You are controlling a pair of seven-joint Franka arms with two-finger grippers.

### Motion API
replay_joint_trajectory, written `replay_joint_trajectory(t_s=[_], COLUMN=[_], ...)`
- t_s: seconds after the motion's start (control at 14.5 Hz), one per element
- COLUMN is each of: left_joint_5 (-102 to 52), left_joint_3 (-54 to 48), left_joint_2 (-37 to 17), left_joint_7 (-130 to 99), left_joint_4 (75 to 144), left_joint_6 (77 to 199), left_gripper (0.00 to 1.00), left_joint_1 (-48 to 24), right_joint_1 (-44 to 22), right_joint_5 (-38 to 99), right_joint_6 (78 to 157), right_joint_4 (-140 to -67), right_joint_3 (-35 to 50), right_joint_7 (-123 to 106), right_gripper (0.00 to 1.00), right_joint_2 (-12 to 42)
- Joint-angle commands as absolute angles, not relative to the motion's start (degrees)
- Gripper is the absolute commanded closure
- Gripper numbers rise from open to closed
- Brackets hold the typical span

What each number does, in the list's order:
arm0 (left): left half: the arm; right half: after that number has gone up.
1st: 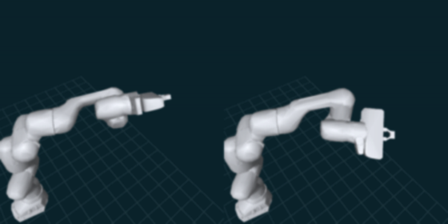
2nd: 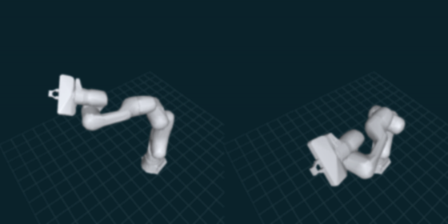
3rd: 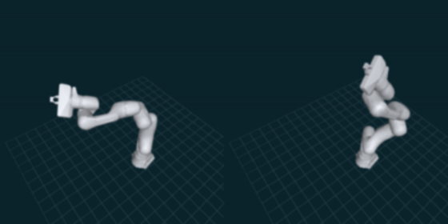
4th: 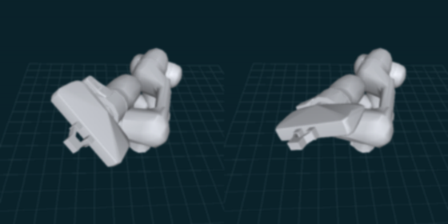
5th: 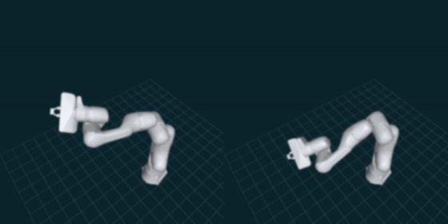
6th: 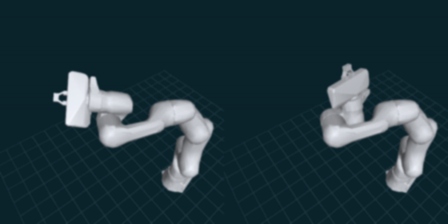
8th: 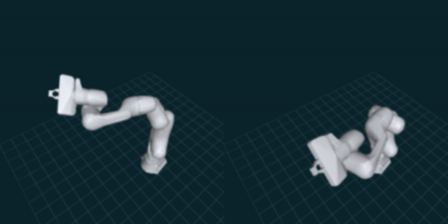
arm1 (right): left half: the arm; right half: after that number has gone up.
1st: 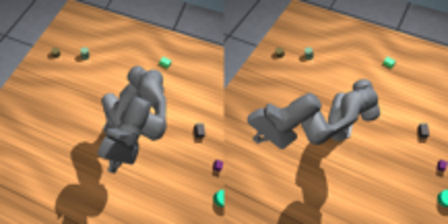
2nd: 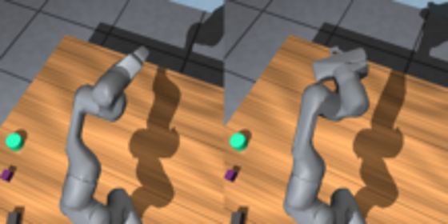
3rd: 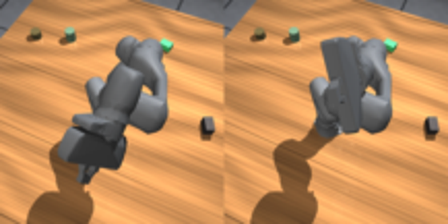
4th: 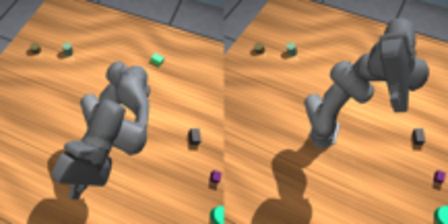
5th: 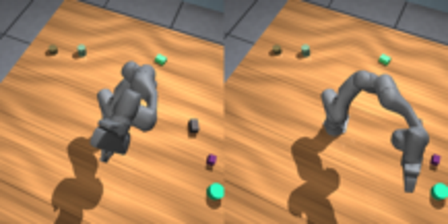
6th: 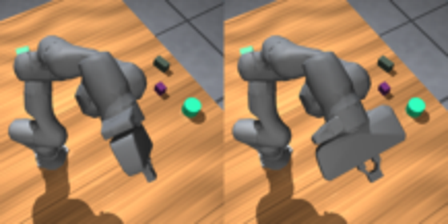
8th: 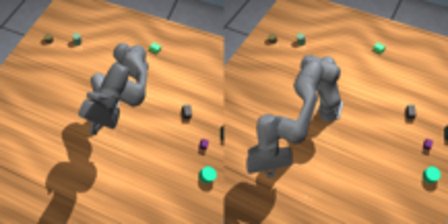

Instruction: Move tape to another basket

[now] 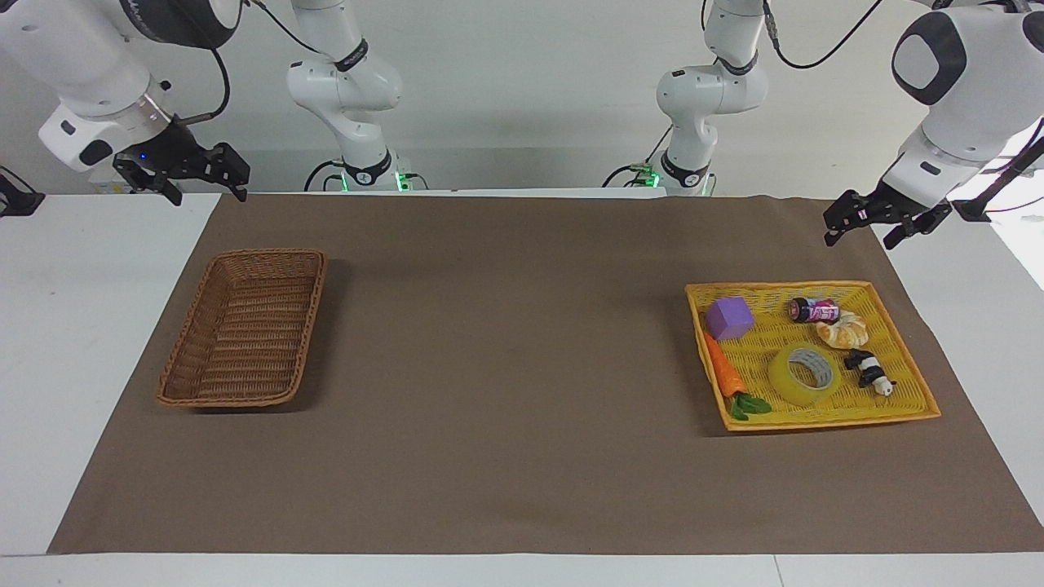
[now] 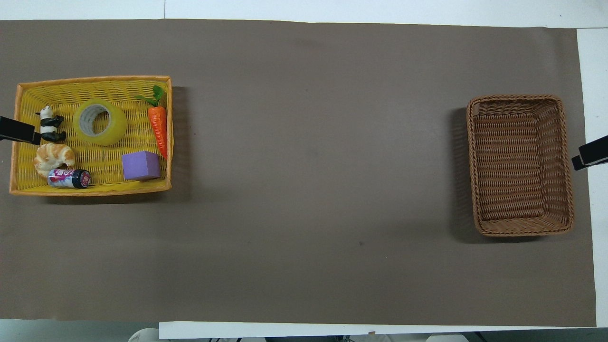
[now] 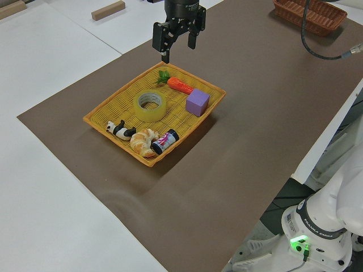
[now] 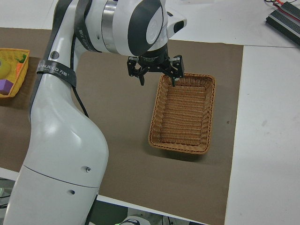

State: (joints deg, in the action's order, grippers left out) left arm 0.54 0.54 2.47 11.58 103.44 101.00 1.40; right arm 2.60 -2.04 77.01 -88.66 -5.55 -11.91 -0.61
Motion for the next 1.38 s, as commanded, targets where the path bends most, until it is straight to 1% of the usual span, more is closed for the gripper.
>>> replay_joint_trajectory(t_s=[0.0, 0.14, 0.21, 0.34, 0.48, 0.69, 0.83, 0.96, 1.03, 1.1, 1.31], left_joint_5=[0.5, 0.5, 0.4, 0.4, 0.5, 0.5, 0.4, 0.3, 0.0, -0.1, 0.3], left_joint_3=[0.4, 0.4, 0.4, 0.5, 0.5, 0.5, 0.5, 0.5, 0.5, 0.5, 0.5], left_joint_2=[1.2, -4.4, -7.0, -10.9, -15.6, -19.4, -21.2, -22.1, -22.1, -22.2, -23.0], left_joint_7=[12.1, 11.7, 11.7, 11.7, 11.7, 11.7, 11.6, 11.5, 11.3, 10.2, 7.9], left_joint_4=[111.5, 111.6, 110.9, 108.6, 105.1, 101.6, 100.6, 99.8, 99.7, 99.8, 102.0], left_joint_6=[109.8, 116.0, 118.2, 120.2, 121.6, 122.2, 122.3, 122.0, 122.0, 122.2, 122.8], left_gripper=[0.01, 0.16, 0.31, 0.44, 0.46, 0.46, 0.46, 0.48, 0.53, 0.56, 0.55], left_joint_1=[2.9, 2.9, 3.1, 4.3, 4.5, 5.3, 4.8, 4.6, 4.6, 4.6, 4.3], right_joint_1=[3.0, 3.0, 3.0, 3.0, 3.0, 3.0, 3.0, 3.0, 3.0, 3.0, 3.0], right_joint_5=[-2.3, -2.3, -2.3, -2.3, -2.3, -2.3, -2.3, -2.3, -2.3, -2.3, -2.3], right_joint_6=[76.8, 76.8, 76.8, 76.8, 76.7, 76.8, 76.7, 76.7, 76.8, 76.8, 76.8], right_joint_4=[-89.5, -89.5, -89.5, -89.5, -89.6, -89.5, -89.6, -89.6, -89.6, -89.6, -89.6], right_joint_3=[-5.0, -5.0, -5.0, -5.0, -5.0, -5.0, -5.0, -5.0, -5.0, -5.0, -5.0], right_joint_7=[-11.7, -11.8, -11.8, -11.8, -11.8, -11.8, -11.8, -11.8, -11.8, -11.8, -11.8], right_gripper=[0.00, 0.00, 0.00, 0.00, 0.00, 0.00, 0.00, 0.00, 0.00, 0.00, 0.00], right_joint_2=[-1.2, -1.2, -1.2, -1.2, -1.2, -1.2, -1.2, -1.2, -1.2, -1.2, -1.2])
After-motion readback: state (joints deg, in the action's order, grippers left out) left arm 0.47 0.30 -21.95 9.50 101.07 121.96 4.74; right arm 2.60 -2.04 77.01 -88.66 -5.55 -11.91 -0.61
